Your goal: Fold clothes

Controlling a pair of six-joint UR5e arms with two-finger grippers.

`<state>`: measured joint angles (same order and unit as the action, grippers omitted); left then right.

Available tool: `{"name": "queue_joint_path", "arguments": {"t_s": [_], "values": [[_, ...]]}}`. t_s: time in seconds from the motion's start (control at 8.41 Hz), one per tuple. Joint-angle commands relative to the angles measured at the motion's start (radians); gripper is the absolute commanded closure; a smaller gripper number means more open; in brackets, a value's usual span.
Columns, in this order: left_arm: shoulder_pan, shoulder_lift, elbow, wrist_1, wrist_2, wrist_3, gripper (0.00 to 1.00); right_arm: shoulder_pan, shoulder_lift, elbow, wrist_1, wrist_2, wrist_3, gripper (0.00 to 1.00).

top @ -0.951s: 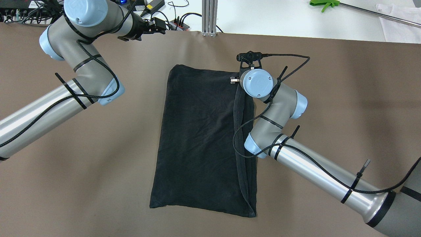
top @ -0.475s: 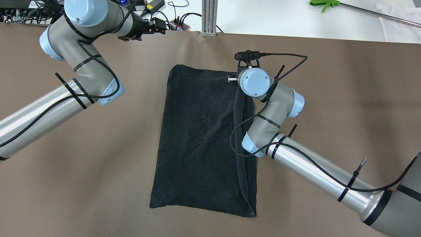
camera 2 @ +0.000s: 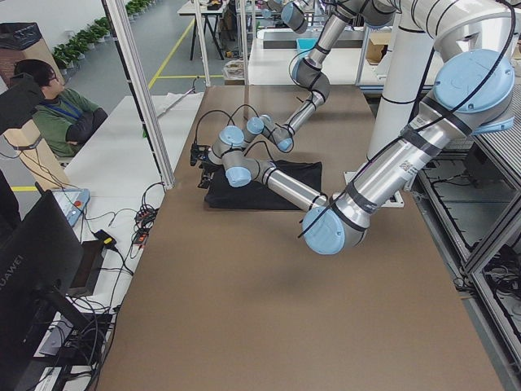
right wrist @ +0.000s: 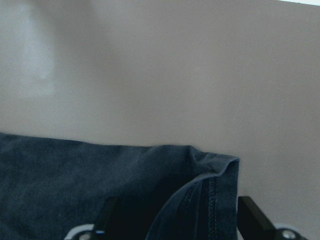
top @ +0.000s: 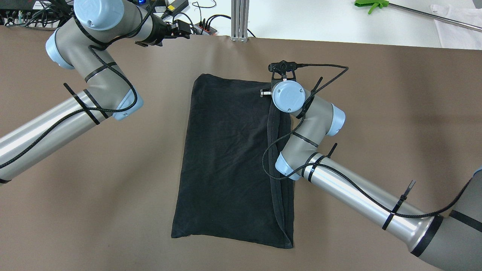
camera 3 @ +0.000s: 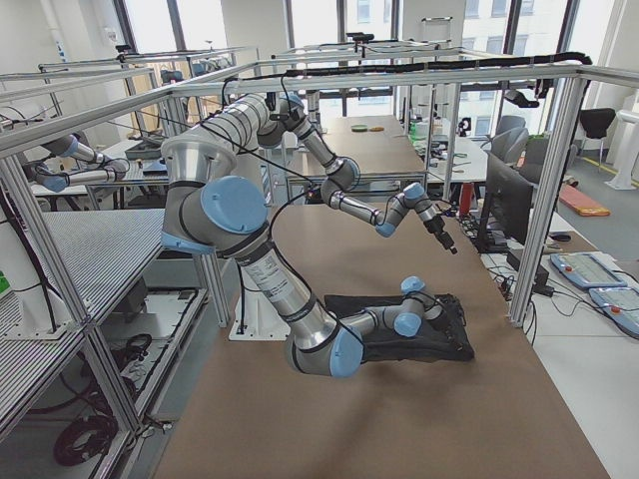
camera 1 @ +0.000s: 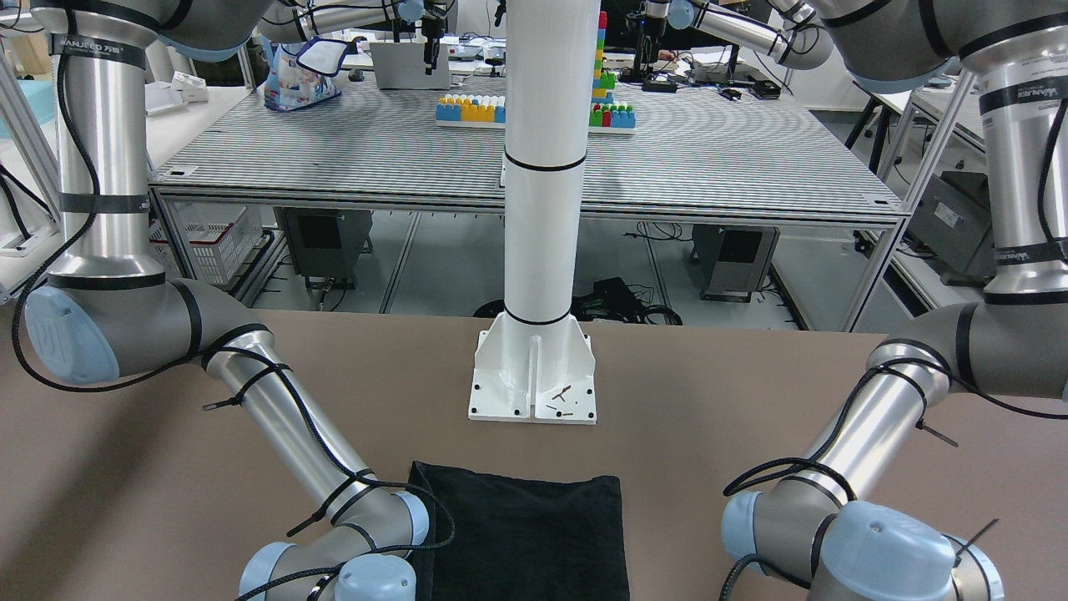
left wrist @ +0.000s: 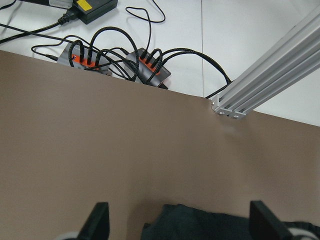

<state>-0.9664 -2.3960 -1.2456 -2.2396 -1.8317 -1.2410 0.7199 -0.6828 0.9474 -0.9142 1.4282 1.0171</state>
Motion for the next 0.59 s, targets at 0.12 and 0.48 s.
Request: {"name": "queue_joint_path", "arguments": {"t_s": [0.12, 0.48], "values": [[0.000, 0.000, -0.002, 0.000, -0.001, 0.000, 0.00, 0.001, -0.006, 0.007, 0.002, 0.006, 0.000, 1.00], [0.000, -0.002, -0.002, 0.000, -0.001, 0.000, 0.00, 0.007, -0.087, 0.106, 0.002, 0.014, -0.003, 1.00]]}}
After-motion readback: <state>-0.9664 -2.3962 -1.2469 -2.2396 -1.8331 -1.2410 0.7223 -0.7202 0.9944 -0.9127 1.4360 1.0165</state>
